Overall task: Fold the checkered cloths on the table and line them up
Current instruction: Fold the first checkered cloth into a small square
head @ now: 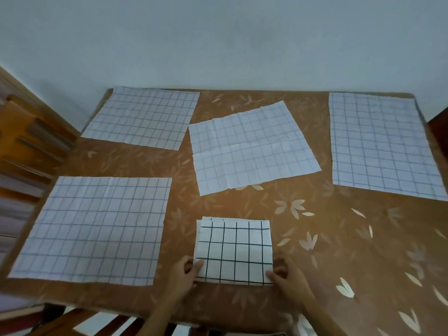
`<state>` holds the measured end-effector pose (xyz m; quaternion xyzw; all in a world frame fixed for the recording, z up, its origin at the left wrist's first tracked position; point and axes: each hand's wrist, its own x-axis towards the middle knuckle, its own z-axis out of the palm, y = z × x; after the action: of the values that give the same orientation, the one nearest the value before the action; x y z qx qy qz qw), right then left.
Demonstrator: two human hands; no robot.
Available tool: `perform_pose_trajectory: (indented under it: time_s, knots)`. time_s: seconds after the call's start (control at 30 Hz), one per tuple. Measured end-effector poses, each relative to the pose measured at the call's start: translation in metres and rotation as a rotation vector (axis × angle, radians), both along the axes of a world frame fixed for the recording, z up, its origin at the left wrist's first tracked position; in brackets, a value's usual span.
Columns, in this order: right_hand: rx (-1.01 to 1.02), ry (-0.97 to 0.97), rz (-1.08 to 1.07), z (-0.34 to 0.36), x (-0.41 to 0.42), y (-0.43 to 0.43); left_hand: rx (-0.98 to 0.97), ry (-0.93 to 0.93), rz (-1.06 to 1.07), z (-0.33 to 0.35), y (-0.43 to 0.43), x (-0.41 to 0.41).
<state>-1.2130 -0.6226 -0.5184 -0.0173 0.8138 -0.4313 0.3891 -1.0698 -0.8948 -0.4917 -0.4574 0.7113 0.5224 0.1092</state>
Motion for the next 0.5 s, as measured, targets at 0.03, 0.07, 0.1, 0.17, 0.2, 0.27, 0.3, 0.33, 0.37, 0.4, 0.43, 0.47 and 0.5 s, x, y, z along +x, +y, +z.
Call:
perform_pose_trajectory:
  time_s: [0.03,0.07,0.1,0.17,0.2,0.27,0.3,0.33,0.37,0.4,0.43,0.47,0.5]
  knots:
    - [-0.004,-0.002,-0.019,0.000,0.001,0.000,0.027,0.002,0.007,0.000,0.000,0.001]
    - [-0.007,-0.008,-0.039,0.000,0.002,-0.001,0.048,0.006,0.013,0.000,0.000,0.002]
    - [-0.015,-0.016,-0.061,0.001,0.003,-0.001,0.053,0.004,0.013,-0.001,-0.001,0.004]
    - [-0.025,-0.025,-0.100,0.002,0.003,-0.002,0.016,0.002,0.000,-0.001,-0.001,0.009]
    - [-0.026,-0.027,-0.111,0.003,0.003,-0.003,-0.024,-0.002,-0.015,-0.001,0.000,0.010]
    - [-0.030,-0.030,-0.124,0.004,0.003,-0.003,-0.113,-0.015,-0.053,-0.001,0.004,0.010]
    - [-0.031,-0.025,-0.127,0.004,0.003,-0.004,-0.163,-0.024,-0.068,-0.002,0.007,0.009]
    - [-0.024,-0.016,-0.128,0.004,0.004,-0.004,-0.218,-0.038,-0.085,-0.003,0.009,0.007]
    - [-0.018,0.001,-0.130,0.005,0.004,-0.005,-0.277,-0.044,-0.100,-0.004,0.012,0.005]
    - [-0.007,0.026,-0.132,0.006,0.005,-0.006,-0.333,-0.046,-0.118,-0.006,0.014,0.003]
    - [0.004,0.060,-0.128,0.006,0.006,-0.006,-0.376,-0.038,-0.129,-0.007,0.016,0.002]
    - [0.019,0.099,-0.118,0.008,0.008,-0.006,-0.404,-0.032,-0.131,-0.008,0.018,0.000]
    - [0.032,0.141,-0.103,0.010,0.010,-0.007,-0.433,-0.027,-0.134,-0.008,0.020,-0.001]
